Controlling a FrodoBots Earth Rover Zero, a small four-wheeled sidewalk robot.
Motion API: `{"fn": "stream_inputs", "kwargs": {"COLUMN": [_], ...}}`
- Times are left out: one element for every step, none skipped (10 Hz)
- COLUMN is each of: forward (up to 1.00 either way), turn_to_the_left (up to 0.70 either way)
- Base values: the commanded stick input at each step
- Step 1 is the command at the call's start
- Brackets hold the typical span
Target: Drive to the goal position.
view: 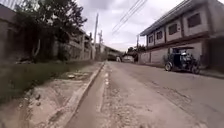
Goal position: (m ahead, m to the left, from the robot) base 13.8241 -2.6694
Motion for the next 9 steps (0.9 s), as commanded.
{"fn": "stream_inputs", "kwargs": {"forward": [0.7, 0.7, 0.7, 0.7, 0.7, 0.7, 0.7, 0.7, 0.7], "turn_to_the_left": [0.0, 0.0, 0.0, 0.0, 0.0, 0.0, 0.0, 0.0, 0.0]}}
